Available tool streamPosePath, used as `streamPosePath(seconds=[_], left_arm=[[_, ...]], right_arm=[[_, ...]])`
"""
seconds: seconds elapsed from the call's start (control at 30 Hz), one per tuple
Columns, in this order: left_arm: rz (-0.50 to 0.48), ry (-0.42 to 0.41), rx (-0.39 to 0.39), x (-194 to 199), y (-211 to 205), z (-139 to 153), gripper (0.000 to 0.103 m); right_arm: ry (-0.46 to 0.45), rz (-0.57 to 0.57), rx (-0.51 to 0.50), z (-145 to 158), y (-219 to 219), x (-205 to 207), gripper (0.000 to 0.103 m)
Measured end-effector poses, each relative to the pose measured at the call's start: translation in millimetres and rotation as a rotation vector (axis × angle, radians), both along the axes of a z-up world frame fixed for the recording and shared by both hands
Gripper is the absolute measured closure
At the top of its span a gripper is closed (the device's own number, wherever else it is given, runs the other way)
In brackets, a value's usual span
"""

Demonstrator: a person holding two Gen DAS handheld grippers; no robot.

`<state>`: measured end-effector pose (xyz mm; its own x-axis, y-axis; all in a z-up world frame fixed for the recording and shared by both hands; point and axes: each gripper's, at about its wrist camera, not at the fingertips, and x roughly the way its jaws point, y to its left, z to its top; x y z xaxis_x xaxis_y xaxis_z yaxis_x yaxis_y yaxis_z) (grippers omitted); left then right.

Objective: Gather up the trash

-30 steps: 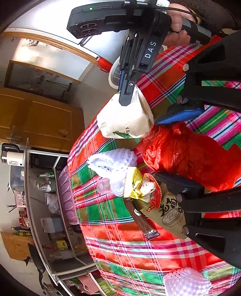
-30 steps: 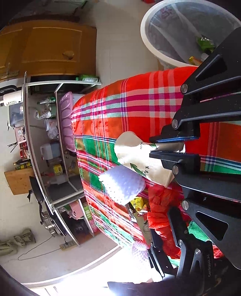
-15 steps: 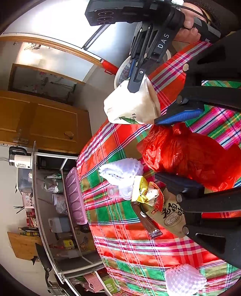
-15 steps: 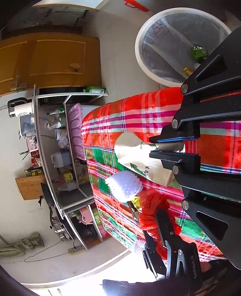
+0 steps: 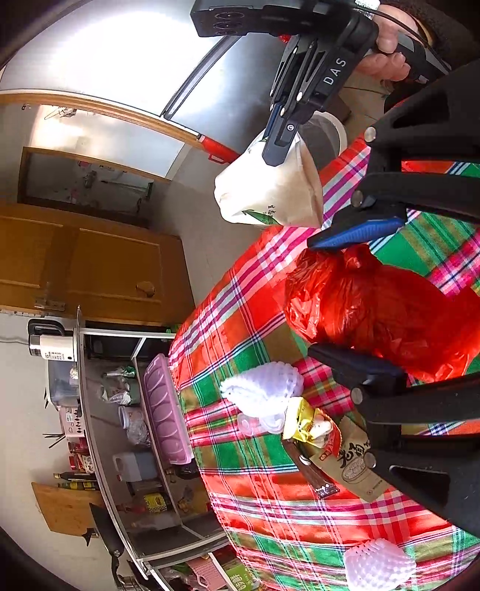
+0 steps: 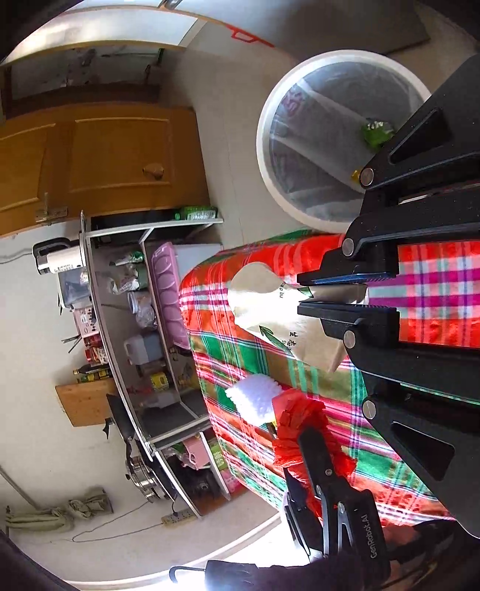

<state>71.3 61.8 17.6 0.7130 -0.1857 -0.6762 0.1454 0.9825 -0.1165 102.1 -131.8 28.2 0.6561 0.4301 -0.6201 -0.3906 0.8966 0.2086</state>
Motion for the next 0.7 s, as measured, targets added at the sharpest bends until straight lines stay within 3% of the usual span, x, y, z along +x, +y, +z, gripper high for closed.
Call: streamPosePath(seconds=[0.7], left_arm=[[-0.183,-0.021,0.034,37.4,-124.6,1.7,0.05]], right_arm=[[-0.032,-0.3,-0.065,7.0,-115.6,-11.3,0.094]])
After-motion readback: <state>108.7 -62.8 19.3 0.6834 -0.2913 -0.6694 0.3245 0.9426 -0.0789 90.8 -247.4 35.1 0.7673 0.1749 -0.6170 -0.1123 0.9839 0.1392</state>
